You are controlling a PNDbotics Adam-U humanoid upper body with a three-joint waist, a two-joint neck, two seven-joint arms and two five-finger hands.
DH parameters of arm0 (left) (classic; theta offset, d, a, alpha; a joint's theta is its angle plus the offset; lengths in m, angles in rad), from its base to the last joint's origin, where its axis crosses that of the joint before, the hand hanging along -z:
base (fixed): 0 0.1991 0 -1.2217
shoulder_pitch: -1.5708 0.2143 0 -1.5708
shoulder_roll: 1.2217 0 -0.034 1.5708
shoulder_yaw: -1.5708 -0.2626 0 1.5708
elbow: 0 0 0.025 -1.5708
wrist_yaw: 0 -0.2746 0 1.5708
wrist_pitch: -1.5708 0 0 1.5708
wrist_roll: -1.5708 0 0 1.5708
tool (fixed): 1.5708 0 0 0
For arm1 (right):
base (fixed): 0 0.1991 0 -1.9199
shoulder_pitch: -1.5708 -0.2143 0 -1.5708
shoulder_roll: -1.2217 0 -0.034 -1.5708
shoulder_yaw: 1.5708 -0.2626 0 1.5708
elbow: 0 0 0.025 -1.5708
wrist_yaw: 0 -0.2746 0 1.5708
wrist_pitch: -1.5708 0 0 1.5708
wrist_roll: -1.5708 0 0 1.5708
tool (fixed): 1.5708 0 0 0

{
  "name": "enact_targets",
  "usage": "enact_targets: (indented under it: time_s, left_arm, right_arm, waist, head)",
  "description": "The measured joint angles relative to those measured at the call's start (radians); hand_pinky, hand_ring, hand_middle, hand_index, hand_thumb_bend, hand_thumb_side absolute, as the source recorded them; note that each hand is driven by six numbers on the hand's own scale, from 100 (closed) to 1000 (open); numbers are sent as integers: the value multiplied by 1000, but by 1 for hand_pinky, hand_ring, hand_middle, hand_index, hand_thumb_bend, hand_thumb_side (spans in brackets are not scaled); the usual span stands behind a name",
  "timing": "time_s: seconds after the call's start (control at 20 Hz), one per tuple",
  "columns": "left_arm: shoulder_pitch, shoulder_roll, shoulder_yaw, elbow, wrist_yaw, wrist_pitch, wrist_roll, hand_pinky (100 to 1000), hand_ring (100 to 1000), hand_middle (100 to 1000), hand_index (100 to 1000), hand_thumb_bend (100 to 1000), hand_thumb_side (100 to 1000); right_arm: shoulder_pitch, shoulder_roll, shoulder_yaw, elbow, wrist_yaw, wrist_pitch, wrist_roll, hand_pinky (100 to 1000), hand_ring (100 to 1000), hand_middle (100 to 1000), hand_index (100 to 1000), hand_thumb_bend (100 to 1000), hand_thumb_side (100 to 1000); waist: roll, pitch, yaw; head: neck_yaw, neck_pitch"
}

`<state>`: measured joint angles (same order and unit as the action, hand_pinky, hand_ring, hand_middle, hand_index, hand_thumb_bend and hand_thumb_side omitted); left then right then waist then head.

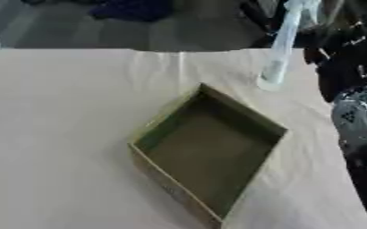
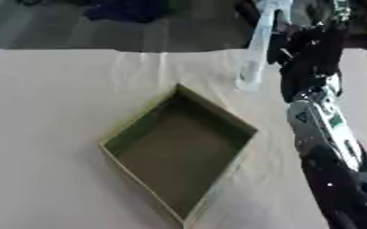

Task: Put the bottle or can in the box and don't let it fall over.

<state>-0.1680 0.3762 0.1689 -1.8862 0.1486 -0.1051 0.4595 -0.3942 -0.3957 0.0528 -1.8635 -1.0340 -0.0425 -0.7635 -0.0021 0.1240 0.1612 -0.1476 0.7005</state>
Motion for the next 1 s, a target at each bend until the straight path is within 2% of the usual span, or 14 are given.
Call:
enact_targets:
  time_s: [0.2, 0.35, 0.45, 0.7, 1.0]
  left_arm:
    - [0, 0, 0, 0, 0, 0, 0, 995, 932, 824, 807, 572, 688]
    - [0, 0, 0, 0, 0, 0, 0, 993, 933, 824, 807, 572, 687]
    - [0, 0, 0, 0, 1, 0, 0, 993, 934, 824, 807, 572, 686]
    - [0, 0, 0, 0, 2, 0, -1, 993, 934, 823, 806, 572, 686]
    - [0, 0, -2, 0, 5, 1, -2, 992, 934, 823, 806, 572, 686]
  right_arm:
    - [-2, 4, 4, 1, -117, -9, -96, 100, 100, 100, 1000, 236, 1000]
    - [-6, 4, 4, 8, -190, -21, -128, 100, 100, 100, 1000, 236, 1000]
    - [-9, 4, 4, 16, -235, -31, -137, 100, 100, 100, 1000, 280, 1000]
    - [-23, 4, 5, 33, -318, -57, -143, 100, 100, 100, 1000, 281, 1000]
    - [-73, 7, 10, 93, -352, -60, -125, 100, 100, 100, 1000, 274, 1000]
  waist:
    - [0, 0, 0]
    - [0, 0, 0]
    - [0, 0, 0]
    - [1, 0, 0]
    - [3, 0, 0]
  head:
    - [-1, 0]
    - [-2, 0]
    - [-3, 0]
    - [-3, 0]
    - [-5, 0]
